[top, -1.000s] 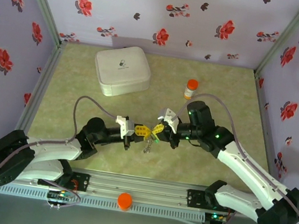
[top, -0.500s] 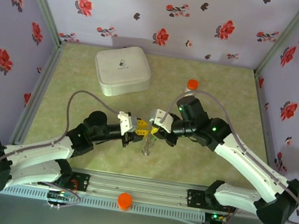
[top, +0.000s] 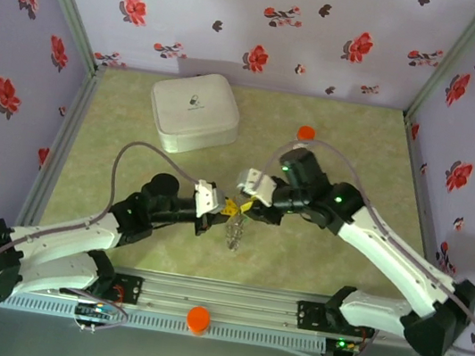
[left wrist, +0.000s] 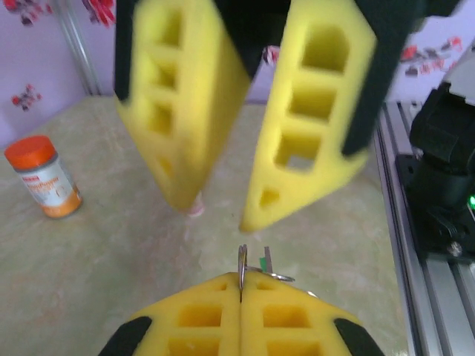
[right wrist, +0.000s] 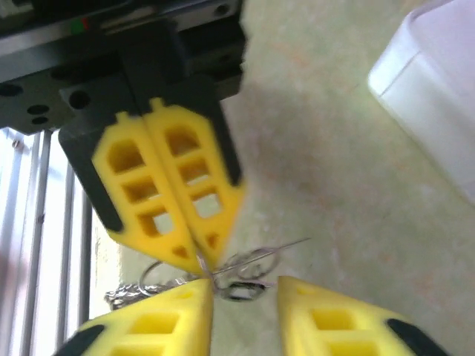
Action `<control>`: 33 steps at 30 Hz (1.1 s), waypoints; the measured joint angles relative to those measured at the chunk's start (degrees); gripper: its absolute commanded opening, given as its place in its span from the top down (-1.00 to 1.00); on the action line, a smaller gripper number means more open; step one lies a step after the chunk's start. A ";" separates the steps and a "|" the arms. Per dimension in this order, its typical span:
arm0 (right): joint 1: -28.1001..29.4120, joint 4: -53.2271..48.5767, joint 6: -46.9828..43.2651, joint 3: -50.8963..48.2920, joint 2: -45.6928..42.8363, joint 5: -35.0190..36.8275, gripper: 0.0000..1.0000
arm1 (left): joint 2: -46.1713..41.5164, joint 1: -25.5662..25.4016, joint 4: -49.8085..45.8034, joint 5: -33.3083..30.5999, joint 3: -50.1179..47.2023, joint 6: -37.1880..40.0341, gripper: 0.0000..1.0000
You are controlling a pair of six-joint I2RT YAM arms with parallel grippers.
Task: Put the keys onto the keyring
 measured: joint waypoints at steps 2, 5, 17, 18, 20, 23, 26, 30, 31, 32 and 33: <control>-2.25 4.44 3.23 -4.48 -3.91 -2.84 0.36 | 1.73 0.00 8.07 -0.04 -3.43 -2.23 1.00; -2.36 10.19 7.67 -8.81 -6.40 -7.02 0.36 | 6.12 0.00 18.99 -0.04 -7.76 -5.88 1.00; -2.29 18.25 11.56 -14.88 -6.23 -9.33 0.51 | 8.76 0.00 33.51 1.42 -9.16 -10.60 1.00; -2.29 18.38 11.56 -14.88 -6.12 -9.33 0.53 | 8.76 0.00 33.62 1.49 -9.18 -10.78 1.00; -2.29 18.56 11.56 -14.88 -6.12 -9.46 0.56 | 8.76 0.00 33.88 1.49 -9.18 -10.88 1.00; -2.29 18.73 11.56 -14.88 -6.12 -10.19 0.64 | 8.76 0.00 33.97 1.51 -9.18 -10.99 1.00; -2.32 18.73 11.85 -14.88 -6.12 -11.13 0.76 | 8.76 0.00 34.21 1.75 -9.18 -11.02 1.00; -2.67 18.25 11.41 -14.80 -5.73 -12.63 1.00 | 8.76 0.15 34.27 2.10 -9.40 -10.97 0.73; -2.69 17.84 11.32 -14.56 -5.40 -13.00 1.00 | 8.76 0.15 34.18 2.19 -9.49 -11.02 0.62; -2.69 16.92 11.06 -14.05 -5.07 -13.44 1.00 | 8.72 0.17 34.03 1.99 -9.51 -11.04 0.53; -2.62 15.69 10.54 -13.42 -4.72 -13.68 1.00 | 8.44 0.33 33.57 1.77 -9.51 -10.75 0.50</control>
